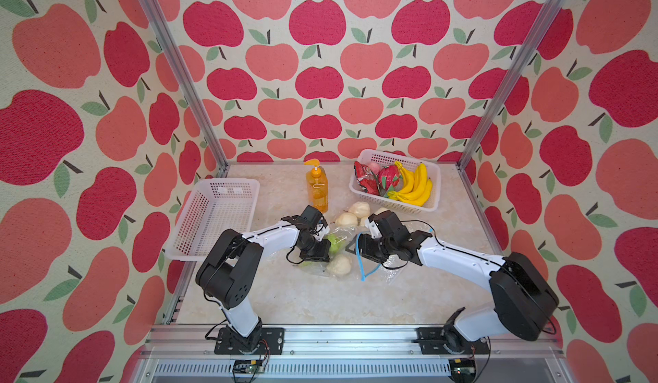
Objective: Open the zip-top bag and take out the pear
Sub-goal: Pick up the pear from the zipper food storage bag.
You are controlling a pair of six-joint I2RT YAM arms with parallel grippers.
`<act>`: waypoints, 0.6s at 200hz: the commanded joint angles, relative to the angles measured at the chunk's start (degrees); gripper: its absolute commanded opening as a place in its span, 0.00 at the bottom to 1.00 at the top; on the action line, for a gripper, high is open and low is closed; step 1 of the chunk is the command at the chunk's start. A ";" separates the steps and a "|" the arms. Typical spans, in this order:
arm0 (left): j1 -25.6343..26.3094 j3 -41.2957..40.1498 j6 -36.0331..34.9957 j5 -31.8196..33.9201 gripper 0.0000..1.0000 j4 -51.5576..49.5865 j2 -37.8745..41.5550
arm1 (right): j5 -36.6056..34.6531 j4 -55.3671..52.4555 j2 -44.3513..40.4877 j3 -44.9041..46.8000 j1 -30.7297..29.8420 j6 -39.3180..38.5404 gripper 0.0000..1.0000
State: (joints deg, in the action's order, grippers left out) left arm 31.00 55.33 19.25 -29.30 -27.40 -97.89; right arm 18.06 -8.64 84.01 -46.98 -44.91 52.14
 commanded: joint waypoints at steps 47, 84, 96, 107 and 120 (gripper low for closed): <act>0.09 2.24 0.30 1.38 0.01 -6.16 8.97 | 2.48 -6.74 -3.94 0.82 -0.89 -5.04 0.81; 0.67 0.34 1.06 -0.30 0.02 -7.50 12.55 | 3.81 -6.61 -4.04 1.78 -0.89 -5.38 0.81; 0.91 -0.96 1.33 -0.93 0.02 -6.48 12.09 | 4.29 -6.04 -3.87 2.19 -0.93 -4.99 0.81; 1.33 -1.97 1.52 -1.71 0.02 -5.22 10.89 | 4.55 -5.55 -3.52 2.38 -1.02 -4.78 0.81; 2.10 -2.82 1.89 -1.72 0.01 -3.39 9.39 | 4.72 -5.22 -2.94 2.58 -1.05 -4.68 0.81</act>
State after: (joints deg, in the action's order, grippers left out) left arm 31.99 54.85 20.12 -29.61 -31.59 -85.95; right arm 21.17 -13.23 80.90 -45.32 -45.43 48.27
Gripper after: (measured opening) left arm 0.052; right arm 0.814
